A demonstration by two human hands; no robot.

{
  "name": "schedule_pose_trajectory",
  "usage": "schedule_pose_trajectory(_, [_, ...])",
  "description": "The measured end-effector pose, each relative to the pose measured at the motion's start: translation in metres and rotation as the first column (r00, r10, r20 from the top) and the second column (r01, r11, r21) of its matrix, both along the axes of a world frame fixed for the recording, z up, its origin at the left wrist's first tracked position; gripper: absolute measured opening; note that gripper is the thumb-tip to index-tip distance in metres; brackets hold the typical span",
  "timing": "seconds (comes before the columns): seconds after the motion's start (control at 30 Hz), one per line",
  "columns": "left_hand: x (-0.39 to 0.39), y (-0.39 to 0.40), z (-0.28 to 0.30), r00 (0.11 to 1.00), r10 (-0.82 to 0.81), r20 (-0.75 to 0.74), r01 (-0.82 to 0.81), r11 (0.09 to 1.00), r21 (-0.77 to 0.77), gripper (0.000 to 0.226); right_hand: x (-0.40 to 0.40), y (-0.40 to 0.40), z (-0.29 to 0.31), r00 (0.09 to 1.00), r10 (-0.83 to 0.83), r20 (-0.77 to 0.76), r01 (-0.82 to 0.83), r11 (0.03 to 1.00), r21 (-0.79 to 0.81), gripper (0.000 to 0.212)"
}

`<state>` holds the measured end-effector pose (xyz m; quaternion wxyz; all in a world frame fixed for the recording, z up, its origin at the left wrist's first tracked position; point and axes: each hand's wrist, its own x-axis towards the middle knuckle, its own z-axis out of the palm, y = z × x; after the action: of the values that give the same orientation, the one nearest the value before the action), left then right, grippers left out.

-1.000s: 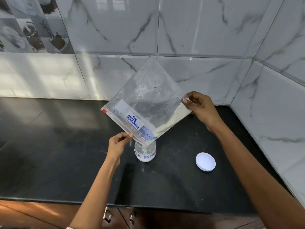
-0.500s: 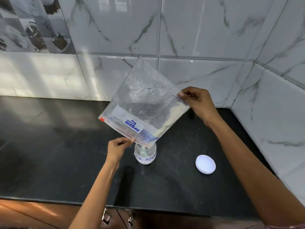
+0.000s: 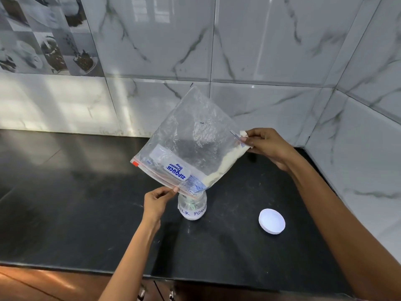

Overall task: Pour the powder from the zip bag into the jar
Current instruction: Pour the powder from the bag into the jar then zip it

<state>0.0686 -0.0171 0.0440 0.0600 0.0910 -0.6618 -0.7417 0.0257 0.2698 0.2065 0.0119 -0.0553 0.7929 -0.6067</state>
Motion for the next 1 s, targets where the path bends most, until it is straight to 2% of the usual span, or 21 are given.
schedule_pose_trajectory(0.07, [0.0, 0.001, 0.0, 1.0, -0.001, 0.001, 0.001, 1.0, 0.0, 0.003, 0.0, 0.002, -0.003, 1.0, -0.024, 0.017, 0.025, 0.999, -0.029, 0.006])
schedule_pose_trajectory(0.23, [-0.001, 0.002, 0.0, 1.0, 0.004, 0.012, -0.004, 1.0, 0.016, 0.002, 0.003, 0.001, -0.009, 0.987, -0.151, -0.05, 0.141, 0.977, -0.162, 0.008])
schedule_pose_trajectory(0.3, [-0.002, 0.002, -0.001, 1.0, 0.003, 0.009, -0.003, 1.0, 0.017, 0.002, 0.005, 0.001, -0.011, 0.986, -0.15, -0.074, 0.14, 0.981, -0.132, 0.015])
schedule_pose_trajectory(0.4, [-0.003, 0.002, -0.002, 1.0, 0.0, 0.008, 0.0, 1.0, 0.016, 0.002, 0.007, 0.001, -0.012, 0.985, -0.137, -0.105, 0.132, 0.99, -0.059, 0.011])
schedule_pose_trajectory(0.57, [-0.004, 0.003, -0.004, 1.0, 0.0, 0.013, 0.0, 1.0, 0.019, 0.003, 0.005, 0.0, -0.012, 0.946, -0.274, -0.176, 0.256, 0.959, -0.119, 0.007])
schedule_pose_trajectory(0.77, [-0.004, 0.001, -0.003, 1.0, 0.006, 0.019, -0.007, 1.0, 0.008, 0.002, 0.005, -0.008, -0.006, 0.957, -0.226, -0.18, 0.228, 0.974, -0.01, 0.003])
schedule_pose_trajectory(0.87, [-0.003, 0.001, -0.003, 1.0, -0.008, -0.004, 0.008, 1.0, -0.01, 0.002, 0.005, -0.012, -0.001, 0.947, -0.241, -0.212, 0.239, 0.97, -0.037, 0.008])
schedule_pose_trajectory(1.0, [-0.003, -0.001, -0.004, 1.0, 0.0, 0.002, 0.0, 1.0, -0.01, 0.006, 0.006, -0.024, 0.001, 0.95, -0.195, -0.243, 0.196, 0.98, -0.024, 0.003])
